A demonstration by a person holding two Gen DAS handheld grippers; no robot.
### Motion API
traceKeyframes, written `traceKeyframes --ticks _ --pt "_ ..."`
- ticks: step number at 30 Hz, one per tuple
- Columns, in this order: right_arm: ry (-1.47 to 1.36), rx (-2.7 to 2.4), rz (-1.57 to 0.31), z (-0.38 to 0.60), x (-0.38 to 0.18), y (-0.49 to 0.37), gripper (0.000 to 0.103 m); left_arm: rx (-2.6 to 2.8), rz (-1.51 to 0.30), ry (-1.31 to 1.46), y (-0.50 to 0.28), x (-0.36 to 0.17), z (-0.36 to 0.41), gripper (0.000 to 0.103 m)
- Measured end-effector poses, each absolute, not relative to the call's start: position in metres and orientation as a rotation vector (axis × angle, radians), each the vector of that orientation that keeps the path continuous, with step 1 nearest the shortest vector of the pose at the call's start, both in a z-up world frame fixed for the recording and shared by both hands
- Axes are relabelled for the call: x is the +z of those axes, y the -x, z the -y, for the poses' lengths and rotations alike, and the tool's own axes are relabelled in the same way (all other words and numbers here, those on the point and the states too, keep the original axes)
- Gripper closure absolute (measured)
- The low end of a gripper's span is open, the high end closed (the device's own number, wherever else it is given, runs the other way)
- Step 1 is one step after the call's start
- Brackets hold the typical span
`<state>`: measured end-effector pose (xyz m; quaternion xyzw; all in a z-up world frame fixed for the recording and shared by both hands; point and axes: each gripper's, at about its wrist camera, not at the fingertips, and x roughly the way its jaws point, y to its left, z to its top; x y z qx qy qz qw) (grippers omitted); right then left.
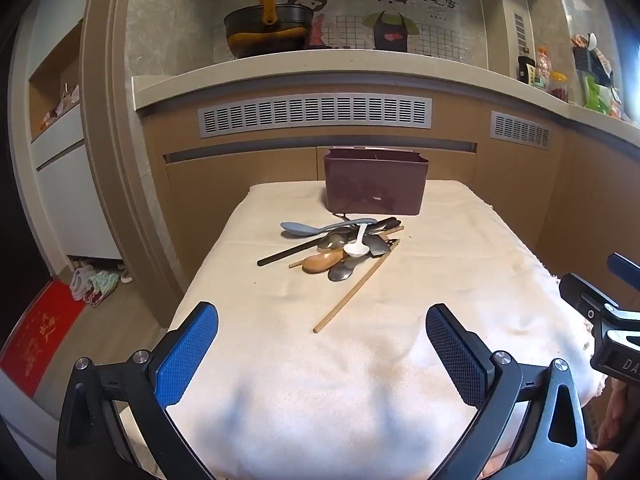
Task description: Organize utensils
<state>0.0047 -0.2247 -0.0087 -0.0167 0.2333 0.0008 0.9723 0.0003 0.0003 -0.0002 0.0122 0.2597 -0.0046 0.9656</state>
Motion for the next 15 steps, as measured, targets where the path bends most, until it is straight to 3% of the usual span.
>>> traceKeyframes --ticks 15 --pt "0.007 0.026 -0.469 0.2263 -0.0102 -0.0044 0.0 -0.005 -0.539 -0.026 -0.0025 -0.0076 0.0013 0.0"
